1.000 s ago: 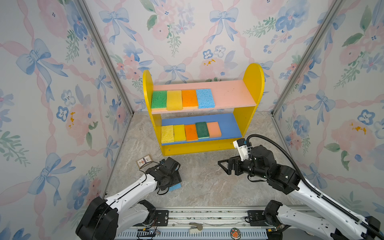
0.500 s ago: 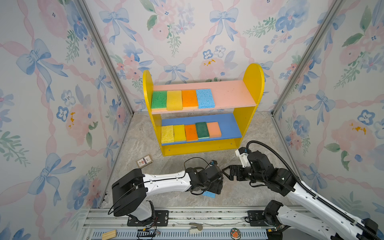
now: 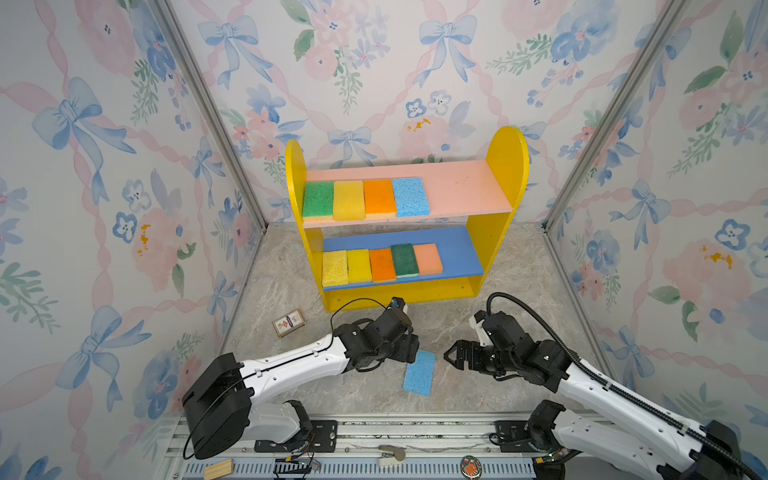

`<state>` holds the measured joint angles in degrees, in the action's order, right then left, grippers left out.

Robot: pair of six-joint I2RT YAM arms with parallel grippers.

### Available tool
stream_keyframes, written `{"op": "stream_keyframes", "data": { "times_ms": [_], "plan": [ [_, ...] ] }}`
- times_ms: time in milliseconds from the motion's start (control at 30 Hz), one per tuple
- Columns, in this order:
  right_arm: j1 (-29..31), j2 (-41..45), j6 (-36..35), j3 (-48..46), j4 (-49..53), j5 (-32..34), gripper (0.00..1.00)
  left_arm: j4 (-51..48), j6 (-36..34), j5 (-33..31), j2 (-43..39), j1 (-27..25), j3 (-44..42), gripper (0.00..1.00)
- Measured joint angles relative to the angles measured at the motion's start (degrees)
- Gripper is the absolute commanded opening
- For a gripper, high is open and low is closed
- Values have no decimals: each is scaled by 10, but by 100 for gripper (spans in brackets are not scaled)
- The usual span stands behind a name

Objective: Place and organize the cleaning sponges onto the shelf

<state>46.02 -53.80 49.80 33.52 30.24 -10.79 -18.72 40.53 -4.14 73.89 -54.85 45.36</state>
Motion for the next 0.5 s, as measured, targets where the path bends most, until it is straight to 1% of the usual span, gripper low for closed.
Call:
{"op": "stream_keyframes", "data": {
  "times_ms": [133, 233, 333, 500],
  "plan": [
    [58, -76, 45, -21, -62, 10, 76, 38, 14, 44, 13, -1, -46, 70],
    [87, -113, 66, -21, -106, 17, 65, 58, 24, 63, 36, -1, -78, 69],
    [98, -144, 78, -21, -144, 22, 55, 71, 33, 81, 54, 0, -95, 69],
    [101, -193, 90, -21, -188, 26, 45, 98, 37, 96, 63, 1, -96, 68]
  ]
}}
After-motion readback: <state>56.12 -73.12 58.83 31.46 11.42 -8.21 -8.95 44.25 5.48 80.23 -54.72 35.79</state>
